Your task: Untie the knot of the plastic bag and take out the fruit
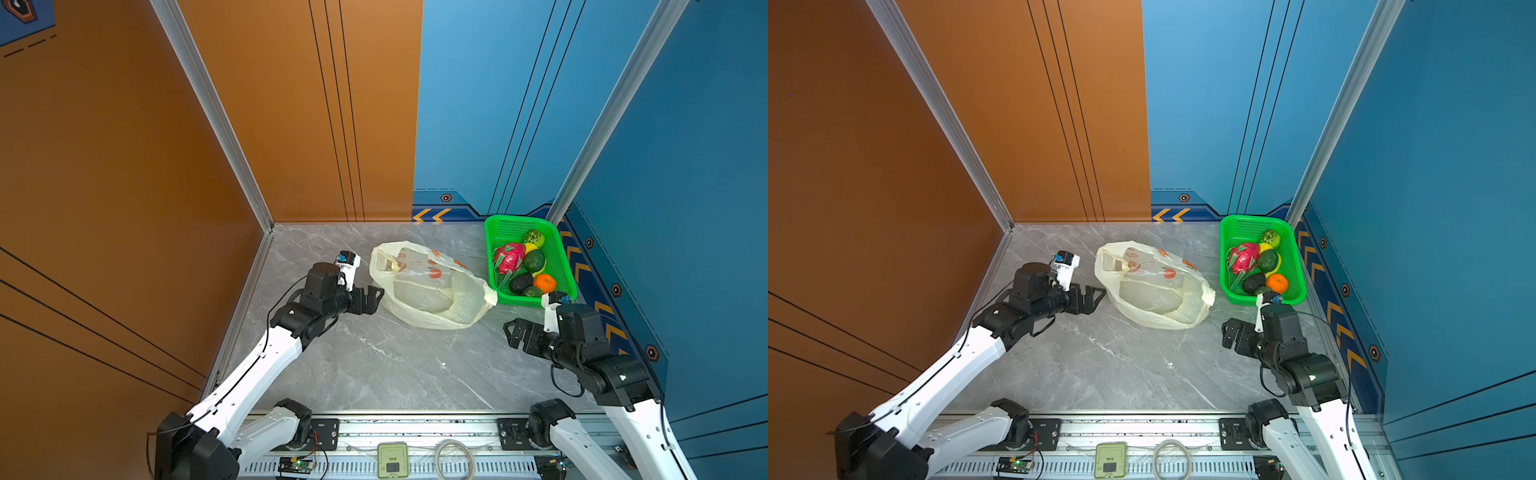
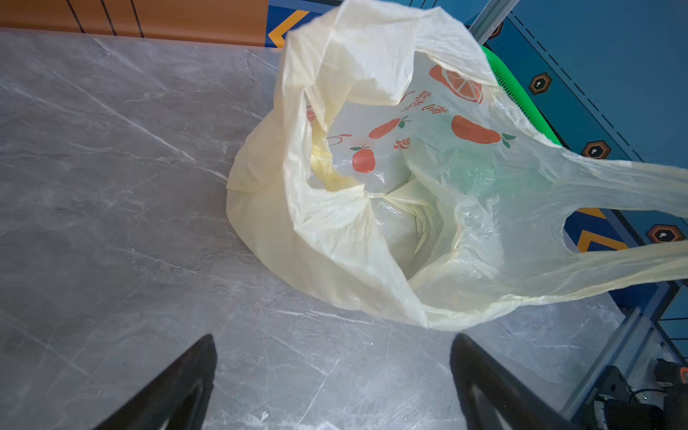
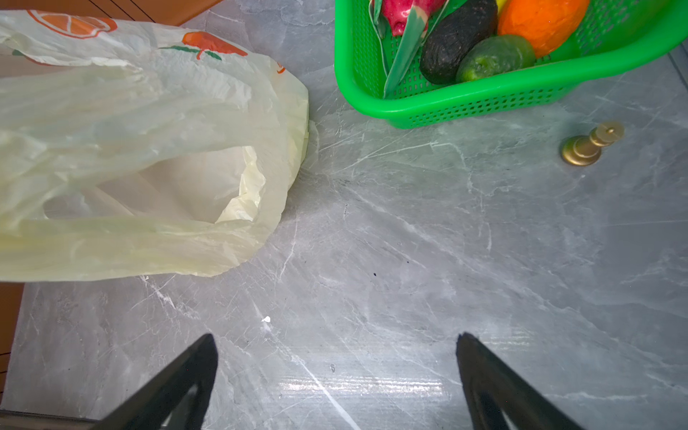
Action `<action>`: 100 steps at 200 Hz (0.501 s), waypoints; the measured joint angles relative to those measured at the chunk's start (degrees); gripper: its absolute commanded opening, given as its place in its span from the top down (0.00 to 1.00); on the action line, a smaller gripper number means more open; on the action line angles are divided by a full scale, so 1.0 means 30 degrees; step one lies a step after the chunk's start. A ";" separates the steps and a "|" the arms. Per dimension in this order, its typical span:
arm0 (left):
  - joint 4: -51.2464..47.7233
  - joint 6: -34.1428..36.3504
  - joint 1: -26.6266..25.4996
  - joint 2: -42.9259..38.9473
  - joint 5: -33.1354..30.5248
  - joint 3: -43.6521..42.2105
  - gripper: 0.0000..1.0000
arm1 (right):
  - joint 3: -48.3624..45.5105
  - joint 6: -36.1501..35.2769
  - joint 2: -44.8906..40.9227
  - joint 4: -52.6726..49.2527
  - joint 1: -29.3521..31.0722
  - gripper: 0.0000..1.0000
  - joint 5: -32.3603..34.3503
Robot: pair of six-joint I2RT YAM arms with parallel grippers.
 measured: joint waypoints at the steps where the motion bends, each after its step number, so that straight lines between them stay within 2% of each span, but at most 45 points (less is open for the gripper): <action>1: -0.0036 0.0029 0.0000 -0.0197 -0.0087 -0.0124 0.02 | -0.0022 -0.0044 0.0000 0.0051 0.0000 0.00 0.0007; 40: -0.0379 0.0612 0.0066 -0.3694 -0.2849 -0.2776 0.02 | -0.1486 -0.1013 0.0007 0.2215 0.0000 0.00 0.0911; 100: 0.1078 0.2528 0.1647 -0.4073 -0.5625 -0.4554 0.02 | -0.3599 -0.3067 0.1421 0.7002 0.0000 0.00 0.3213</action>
